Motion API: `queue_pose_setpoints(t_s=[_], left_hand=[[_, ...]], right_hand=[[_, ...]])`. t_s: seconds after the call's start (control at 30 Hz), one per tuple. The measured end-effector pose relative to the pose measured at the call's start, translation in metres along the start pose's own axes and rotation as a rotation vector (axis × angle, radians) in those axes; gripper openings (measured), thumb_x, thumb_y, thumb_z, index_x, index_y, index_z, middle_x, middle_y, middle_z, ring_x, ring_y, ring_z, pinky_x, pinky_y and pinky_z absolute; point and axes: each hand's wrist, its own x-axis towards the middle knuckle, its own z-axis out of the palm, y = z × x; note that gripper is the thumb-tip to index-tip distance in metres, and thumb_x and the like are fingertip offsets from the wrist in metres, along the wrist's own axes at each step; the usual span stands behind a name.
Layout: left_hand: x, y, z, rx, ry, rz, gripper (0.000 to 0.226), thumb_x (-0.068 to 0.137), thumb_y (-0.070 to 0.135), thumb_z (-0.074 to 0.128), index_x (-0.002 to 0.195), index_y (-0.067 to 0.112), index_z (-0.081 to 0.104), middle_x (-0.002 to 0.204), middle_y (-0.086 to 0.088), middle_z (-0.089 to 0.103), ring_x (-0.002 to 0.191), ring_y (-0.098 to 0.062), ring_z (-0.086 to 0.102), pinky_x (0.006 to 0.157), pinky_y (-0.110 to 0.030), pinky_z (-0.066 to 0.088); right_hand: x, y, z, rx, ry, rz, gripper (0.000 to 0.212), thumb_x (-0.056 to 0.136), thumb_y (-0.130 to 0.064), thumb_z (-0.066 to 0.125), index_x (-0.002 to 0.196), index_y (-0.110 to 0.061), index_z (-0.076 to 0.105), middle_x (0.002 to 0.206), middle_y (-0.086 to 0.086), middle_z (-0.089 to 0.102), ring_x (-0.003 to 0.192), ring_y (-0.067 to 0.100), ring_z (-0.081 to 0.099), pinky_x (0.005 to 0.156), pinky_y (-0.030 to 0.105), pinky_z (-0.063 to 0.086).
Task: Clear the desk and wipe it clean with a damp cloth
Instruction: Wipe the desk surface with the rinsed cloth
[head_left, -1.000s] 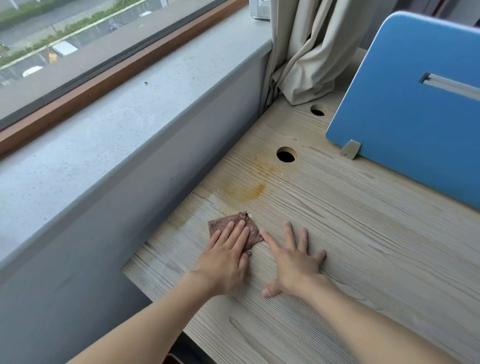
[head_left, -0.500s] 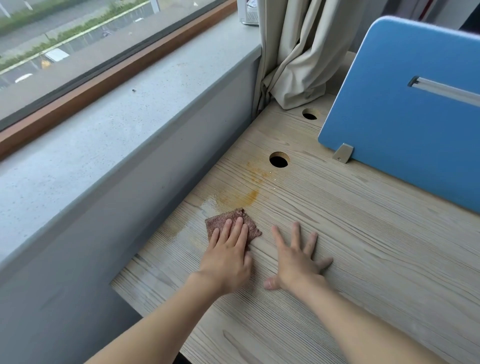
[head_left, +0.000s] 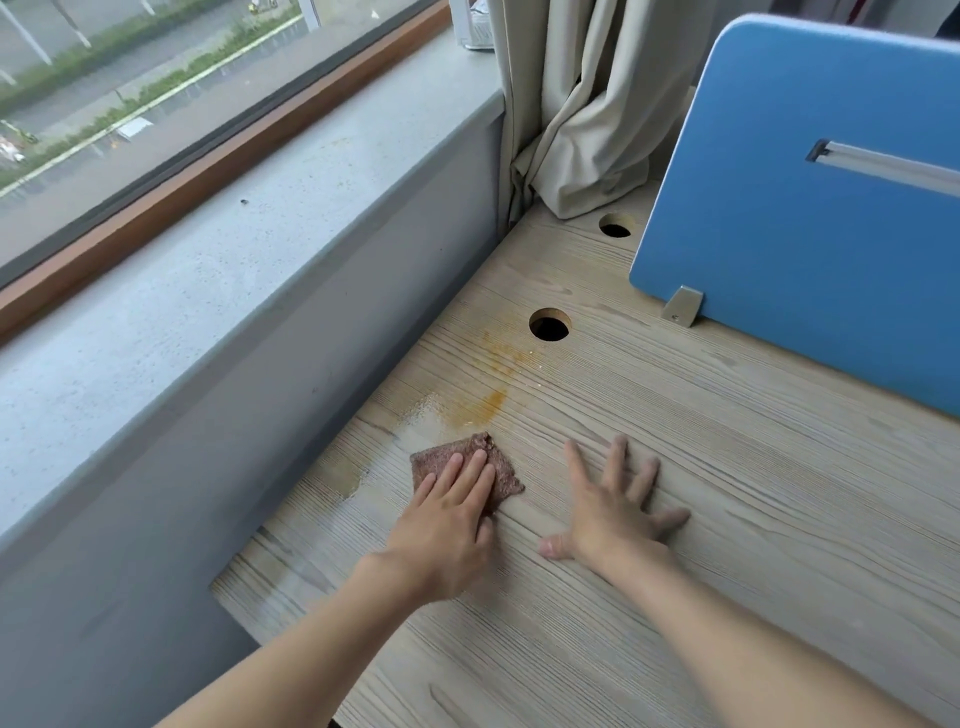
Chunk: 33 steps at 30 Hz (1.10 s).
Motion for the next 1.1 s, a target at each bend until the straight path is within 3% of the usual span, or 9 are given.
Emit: queue_pose_setpoints(t_s=[0.47,0.77,1.1], left_hand=[[0.044,0.013,-0.040,0.076,-0.073,0.006,0.066,0.103,0.043,0.023,0.159,0.023,-0.006,0.165,0.004,-0.015,0.152,-0.019,-0.014,0.125,-0.042,0.001],[0.045,0.014,-0.045,0.163,-0.160,0.074,0.079,0.095,0.029,0.038,0.158,0.021,-0.011,0.164,0.004,-0.019,0.152,-0.020,-0.016,0.125,-0.041,0.001],[0.046,0.011,-0.054,0.270,-0.093,0.145,0.077,0.096,0.029,0.037,0.159,0.021,-0.008,0.165,0.002,-0.016,0.153,-0.019,-0.012,0.125,-0.040,0.006]], right_hand=[[0.004,-0.001,0.001,0.022,-0.002,0.018,0.130,0.071,-0.061,0.079,0.148,-0.051,-0.024,0.158,0.009,-0.039,0.144,0.048,-0.031,0.105,0.083,0.010],[0.005,-0.002,-0.002,0.019,-0.012,0.028,0.134,0.070,-0.058,0.082,0.147,-0.052,-0.027,0.156,0.008,-0.042,0.143,0.048,-0.032,0.105,0.083,0.011],[0.007,-0.001,-0.004,0.003,-0.032,0.025,0.135,0.069,-0.060,0.082,0.146,-0.052,-0.029,0.155,0.009,-0.043,0.143,0.049,-0.032,0.105,0.083,0.011]])
